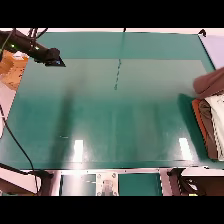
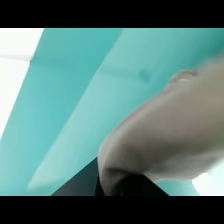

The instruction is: Fold the shirts.

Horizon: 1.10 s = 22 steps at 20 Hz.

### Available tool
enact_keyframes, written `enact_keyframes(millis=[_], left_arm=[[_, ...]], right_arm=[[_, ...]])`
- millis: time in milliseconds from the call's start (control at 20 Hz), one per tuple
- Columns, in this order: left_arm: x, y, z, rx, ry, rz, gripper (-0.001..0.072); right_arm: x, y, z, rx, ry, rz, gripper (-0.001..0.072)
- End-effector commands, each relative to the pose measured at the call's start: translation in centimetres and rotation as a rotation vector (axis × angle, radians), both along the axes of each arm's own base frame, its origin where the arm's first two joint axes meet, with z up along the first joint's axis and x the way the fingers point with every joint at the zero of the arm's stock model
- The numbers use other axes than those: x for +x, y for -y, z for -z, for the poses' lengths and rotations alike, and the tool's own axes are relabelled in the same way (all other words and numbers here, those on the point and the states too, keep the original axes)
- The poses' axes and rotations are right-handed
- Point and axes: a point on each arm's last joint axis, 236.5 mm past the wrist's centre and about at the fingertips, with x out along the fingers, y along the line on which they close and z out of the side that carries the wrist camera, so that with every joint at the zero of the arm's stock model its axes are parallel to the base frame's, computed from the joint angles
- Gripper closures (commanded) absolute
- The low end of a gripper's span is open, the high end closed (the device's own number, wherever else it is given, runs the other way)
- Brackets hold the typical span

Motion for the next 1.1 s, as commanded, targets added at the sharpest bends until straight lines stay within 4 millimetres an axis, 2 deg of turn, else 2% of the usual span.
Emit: enact_keyframes(millis=[0,150,300,400,500,650,800,950,1050], left_arm=[[0.1,0.0,-0.1,-0.003,0.003,-0.001,0.0688],[0.7,0.0,-0.3,-0.007,0.025,-0.018,0.0688],[1.6,-0.1,-0.6,-0.013,0.055,-0.044,0.0688],[2.0,-0.2,-0.8,-0.02,0.066,-0.064,0.0688],[2.2,-0.2,-0.9,-0.021,0.073,-0.068,0.0688],[2.1,-0.2,-0.8,-0.02,0.07,-0.066,0.0688],[1.6,-0.1,-0.6,-0.017,0.051,-0.054,0.0688],[1.3,-0.1,-0.5,-0.016,0.039,-0.047,0.0688],[1.3,-0.1,-0.5,-0.015,0.04,-0.046,0.0688]], right_arm=[[-0.4,4.7,-1.0,-0.073,0.119,0.044,0.0691],[2.8,4.6,-4.4,-0.111,0.334,-0.014,0.0691],[4.2,4.4,-7.4,-0.175,0.472,-0.036,0.0691],[4.1,4.2,-7.3,-0.199,0.47,-0.06,0.069],[3.6,3.4,-6.2,-0.186,0.426,-0.101,0.0691],[0.7,2.4,-2.9,-0.121,0.255,-0.142,0.0691],[-4.8,3.6,0.1,-0.127,0.003,-0.058,0.0691],[-10.2,4.3,0.8,-0.156,-0.181,0.06,0.0692],[-13.1,3.8,1.2,-0.144,-0.273,0.101,0.0691]])
